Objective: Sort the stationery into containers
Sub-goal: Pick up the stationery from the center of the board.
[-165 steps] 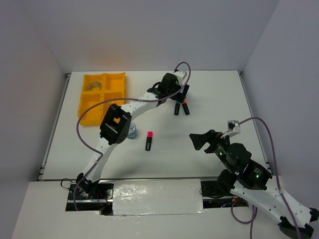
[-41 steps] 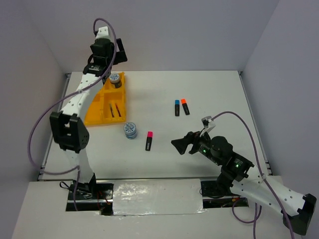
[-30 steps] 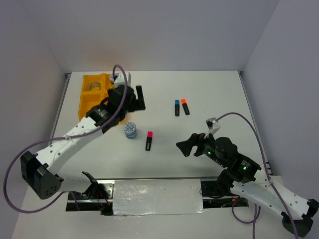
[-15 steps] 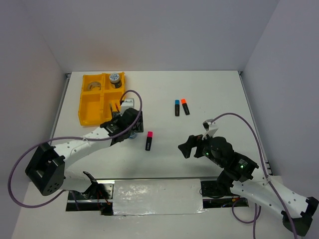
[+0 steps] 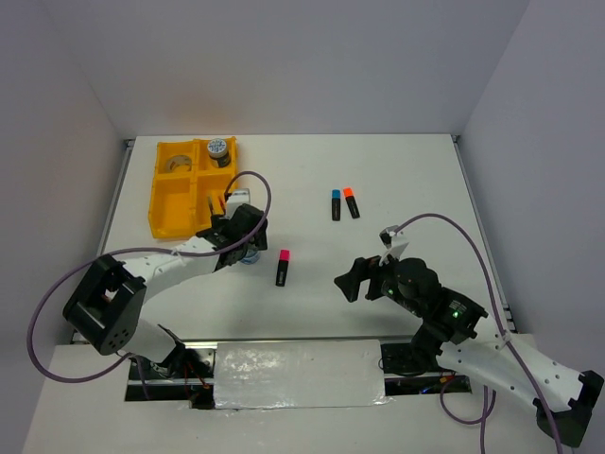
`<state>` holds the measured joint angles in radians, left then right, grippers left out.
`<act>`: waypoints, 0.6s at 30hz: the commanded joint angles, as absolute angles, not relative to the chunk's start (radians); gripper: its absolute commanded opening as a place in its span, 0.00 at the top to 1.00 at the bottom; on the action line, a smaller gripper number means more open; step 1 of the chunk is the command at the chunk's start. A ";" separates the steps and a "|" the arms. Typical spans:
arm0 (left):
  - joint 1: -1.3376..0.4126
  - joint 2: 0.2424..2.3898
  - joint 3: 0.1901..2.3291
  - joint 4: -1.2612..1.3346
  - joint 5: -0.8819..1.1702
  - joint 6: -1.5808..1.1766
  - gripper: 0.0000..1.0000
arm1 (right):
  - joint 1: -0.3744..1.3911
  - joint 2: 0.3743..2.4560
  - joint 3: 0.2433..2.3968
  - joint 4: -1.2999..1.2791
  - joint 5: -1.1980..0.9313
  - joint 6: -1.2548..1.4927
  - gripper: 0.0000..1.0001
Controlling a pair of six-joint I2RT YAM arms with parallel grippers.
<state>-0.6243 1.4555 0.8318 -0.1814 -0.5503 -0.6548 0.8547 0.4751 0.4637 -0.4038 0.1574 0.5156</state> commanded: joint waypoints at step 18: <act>-0.627 1.218 0.870 -0.218 -0.394 -0.623 1.00 | 0.856 0.465 0.457 -0.348 0.126 0.494 0.00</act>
